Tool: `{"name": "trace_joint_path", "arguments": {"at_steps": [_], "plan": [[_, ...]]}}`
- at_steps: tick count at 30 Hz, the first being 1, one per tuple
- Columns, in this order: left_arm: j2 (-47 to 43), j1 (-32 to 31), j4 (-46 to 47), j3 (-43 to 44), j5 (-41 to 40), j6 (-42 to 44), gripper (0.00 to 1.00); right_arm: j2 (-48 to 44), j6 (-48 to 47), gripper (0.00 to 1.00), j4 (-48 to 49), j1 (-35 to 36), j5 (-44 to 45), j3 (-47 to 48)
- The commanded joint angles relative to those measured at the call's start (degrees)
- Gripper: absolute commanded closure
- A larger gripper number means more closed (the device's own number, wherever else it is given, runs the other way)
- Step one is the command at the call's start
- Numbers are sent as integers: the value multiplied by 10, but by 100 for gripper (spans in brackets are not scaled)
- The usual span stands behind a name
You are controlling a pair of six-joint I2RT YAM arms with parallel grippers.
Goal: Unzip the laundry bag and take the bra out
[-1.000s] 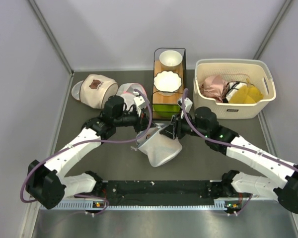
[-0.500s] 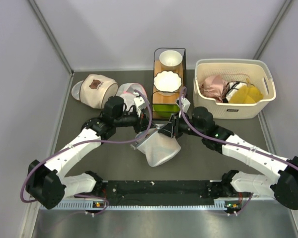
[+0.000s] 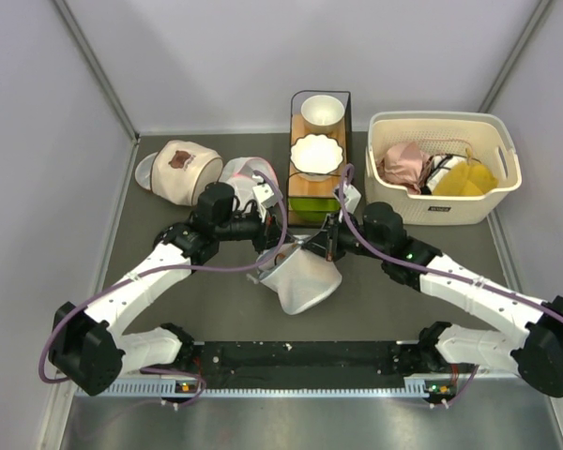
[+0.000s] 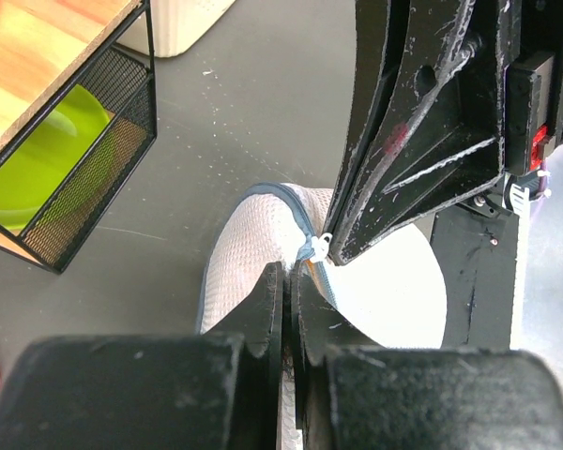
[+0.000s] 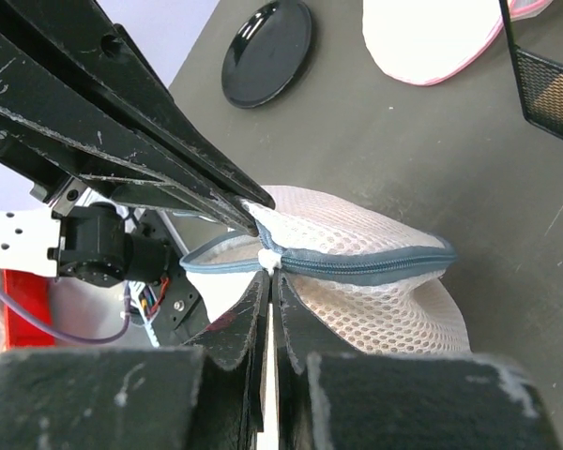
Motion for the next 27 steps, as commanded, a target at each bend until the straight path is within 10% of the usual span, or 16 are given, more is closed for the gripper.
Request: {"name": "trace_joint_path", "arguments": {"at_steps": [1,20,27], "plan": [[-18,0,32,4,19,6,100,-26,-22,100,-8,-19,25,0],[-42,1,16,34,16,45,100,-90,-36,100,-60,-100,-22,-49],[-7,1,1,68,43,-13,22,-120,0,100,-36,-68,-5,-59]]}}
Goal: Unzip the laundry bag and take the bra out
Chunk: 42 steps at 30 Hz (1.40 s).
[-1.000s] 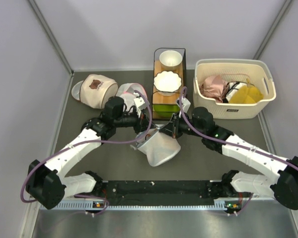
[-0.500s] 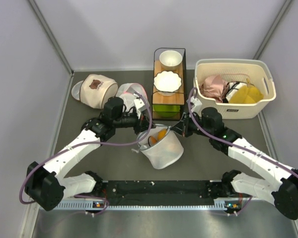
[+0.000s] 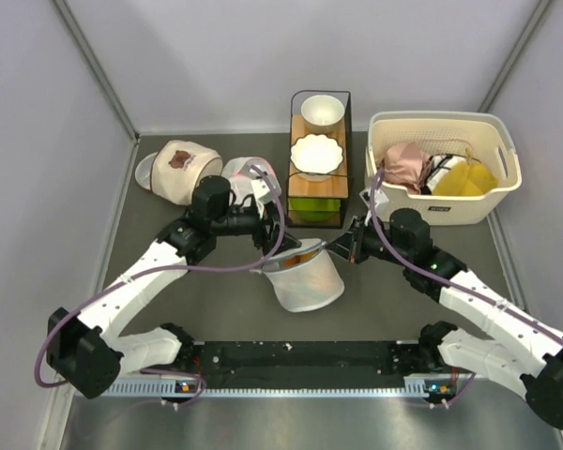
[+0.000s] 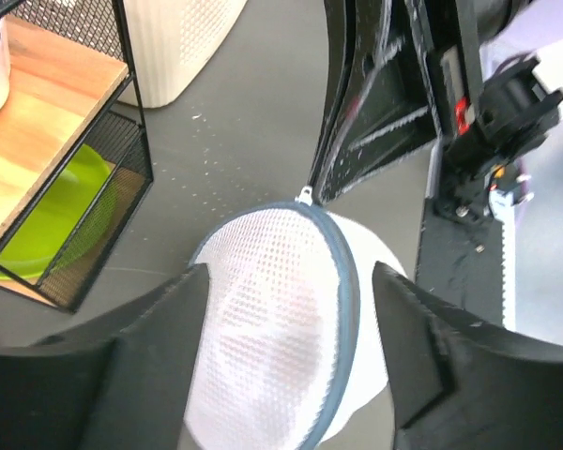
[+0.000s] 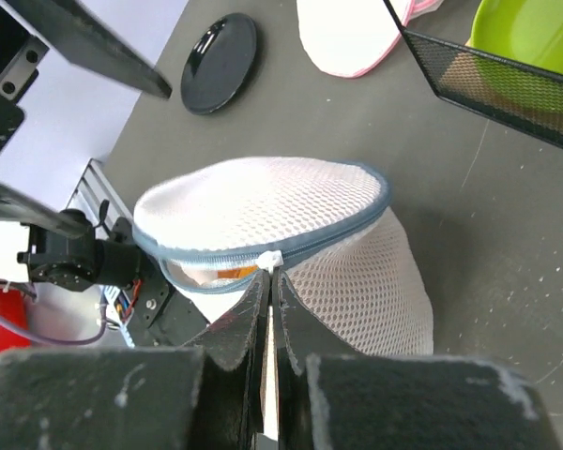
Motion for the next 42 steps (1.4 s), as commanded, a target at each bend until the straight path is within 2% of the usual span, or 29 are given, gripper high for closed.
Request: {"name": "trace_joint_path", "arguments": {"at_steps": [1,5,9,12,22,28,31,35,39,42], "plan": [[6,1,18,38,22,-49,19,-19,20,100,13,17,16,-1],[7,-19,17,44,8,-74,15,-21,13,100,4,28,20,0],[24,-59,-9,53,-81,-55,17,-17,8,100,-2,27,18,6],[32,-79,-13,46,-117,-59,18,-11,3,100,-5,28,14,12],[79,-102,-21,59,-138,-78,24,3,-11,100,-10,28,8,26],[92,-109,-30,77,-134,-88,24,2,-15,100,-17,28,16,28],[90,-126,-51,89,-169,-75,26,3,-16,100,-18,28,18,29],[98,-134,-57,89,-176,-82,27,6,-25,100,-21,28,27,32],[127,-139,-103,105,-202,-69,28,9,-29,100,-25,28,32,40],[139,-141,-117,112,-208,-61,33,8,-32,100,-26,28,36,43]]}}
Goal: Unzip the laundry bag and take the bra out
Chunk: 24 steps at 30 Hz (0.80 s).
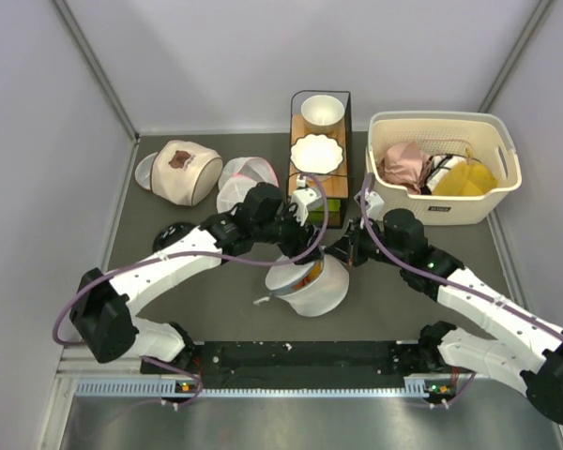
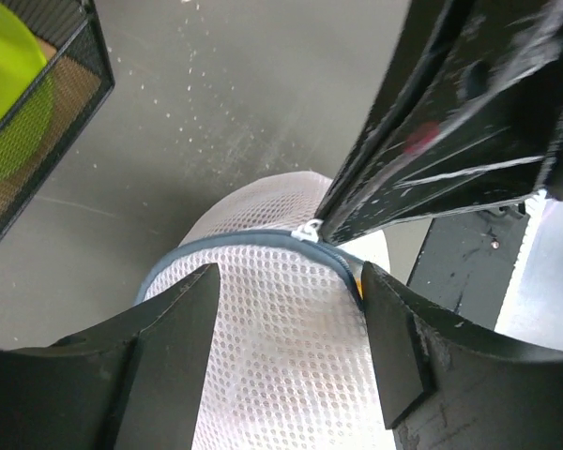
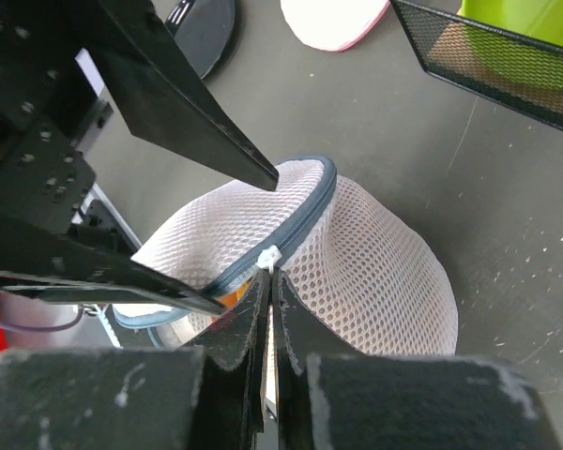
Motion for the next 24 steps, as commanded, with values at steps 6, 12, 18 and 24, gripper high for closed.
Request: {"name": "trace_joint_path", "arguments": {"at_steps": [6,12,18,24], "plan": [[12,-6,-28,34,-25,15,100,3,-25,100,0,5,32,47],[-38,-5,-24,33,-18,38,100,-4,-47,100,-21,-46,50,31],[-89,-3,-13,24,7,55,100,-3,-68,100,-18,-55,38,21],[-123,-2,23,18,58,64,100,-6,-62,100,-3,-55,26,9]]}}
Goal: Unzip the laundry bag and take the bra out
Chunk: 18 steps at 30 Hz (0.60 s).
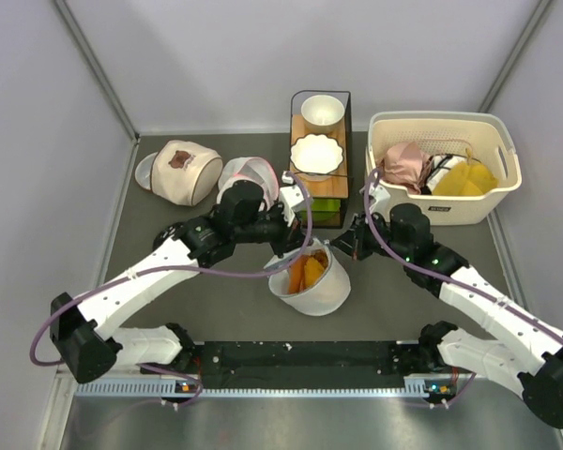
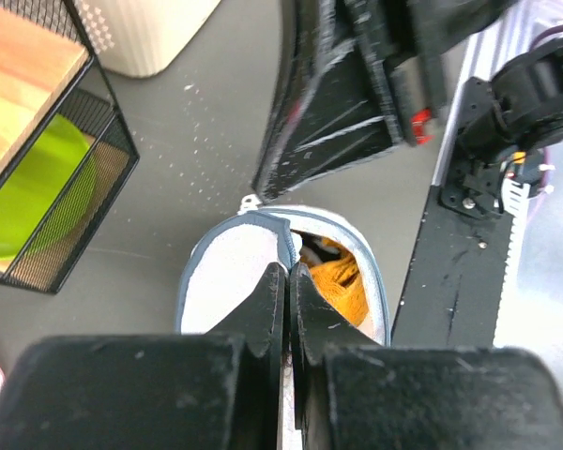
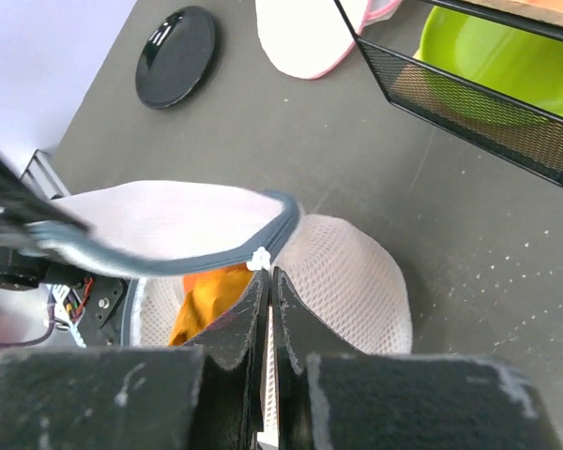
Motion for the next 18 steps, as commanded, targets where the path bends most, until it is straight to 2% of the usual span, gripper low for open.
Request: {"name": "trace_joint_path", "arguments": {"at_steps": [1,5,18], "plan": [[-53,1,63,4,69,3,100,-4,-13,100,7,-19,26,-9],[-66,2,97,6,105,-21,100,-1,2,100,30,-19,20,-17],[-90,4,120,15,138,-45,100,44,50,100,147,-19,-8,-69]]}}
